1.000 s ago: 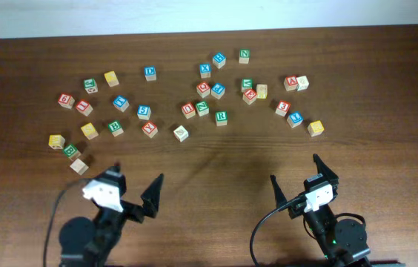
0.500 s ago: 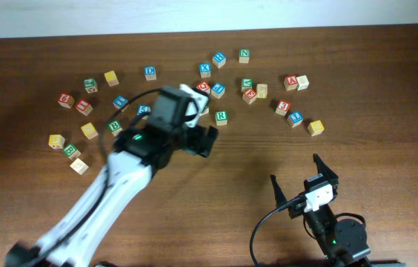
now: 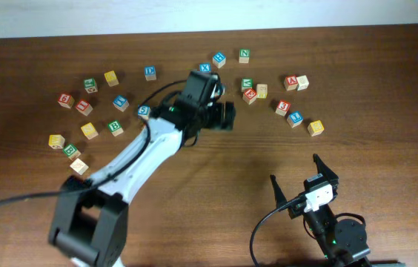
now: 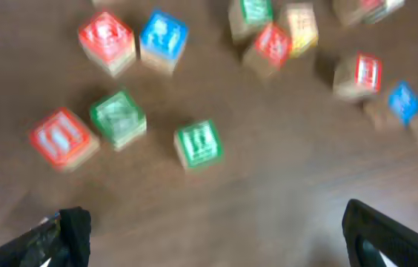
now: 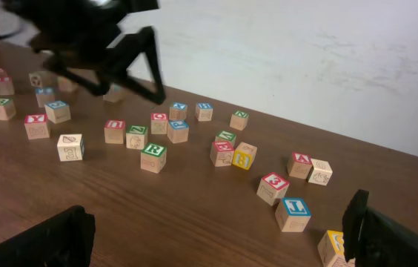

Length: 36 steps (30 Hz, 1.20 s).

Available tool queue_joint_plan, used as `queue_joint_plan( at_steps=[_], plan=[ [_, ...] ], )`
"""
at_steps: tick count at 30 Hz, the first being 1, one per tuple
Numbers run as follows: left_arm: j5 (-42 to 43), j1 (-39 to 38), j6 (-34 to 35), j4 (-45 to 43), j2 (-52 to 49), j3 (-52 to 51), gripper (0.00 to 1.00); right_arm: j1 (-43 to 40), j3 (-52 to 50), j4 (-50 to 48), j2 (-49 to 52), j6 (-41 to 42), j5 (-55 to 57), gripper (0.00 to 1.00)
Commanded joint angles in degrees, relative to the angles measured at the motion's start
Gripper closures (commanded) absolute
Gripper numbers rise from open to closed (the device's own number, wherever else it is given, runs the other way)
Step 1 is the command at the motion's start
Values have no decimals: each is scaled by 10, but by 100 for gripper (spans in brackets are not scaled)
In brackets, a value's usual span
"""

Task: Spell out RSS
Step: 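Reach the left gripper over the green R block and grasp it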

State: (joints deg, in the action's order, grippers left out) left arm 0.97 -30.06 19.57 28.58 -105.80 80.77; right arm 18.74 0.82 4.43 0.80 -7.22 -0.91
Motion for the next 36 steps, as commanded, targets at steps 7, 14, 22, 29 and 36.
queue_joint_plan(
  at_steps=[7, 14, 22, 29, 36],
  plan=[
    [-54, -34, 66, 124, -216, 230, 16, 0, -5, 1, -4, 9, 7, 2],
    [-76, -34, 96, 122, -252, 230, 33, 0, -5, 0, -4, 9, 7, 2],
    [-99, -36, 139, 113, -266, 230, 49, 0, -5, 0, -4, 9, 7, 2],
    [-98, -36, 143, 114, -280, 230, 69, 0, -5, 0, -4, 9, 7, 2],
    [-98, -36, 143, 125, -280, 230, 83, 0, -5, 0, -4, 9, 7, 2]
  ],
)
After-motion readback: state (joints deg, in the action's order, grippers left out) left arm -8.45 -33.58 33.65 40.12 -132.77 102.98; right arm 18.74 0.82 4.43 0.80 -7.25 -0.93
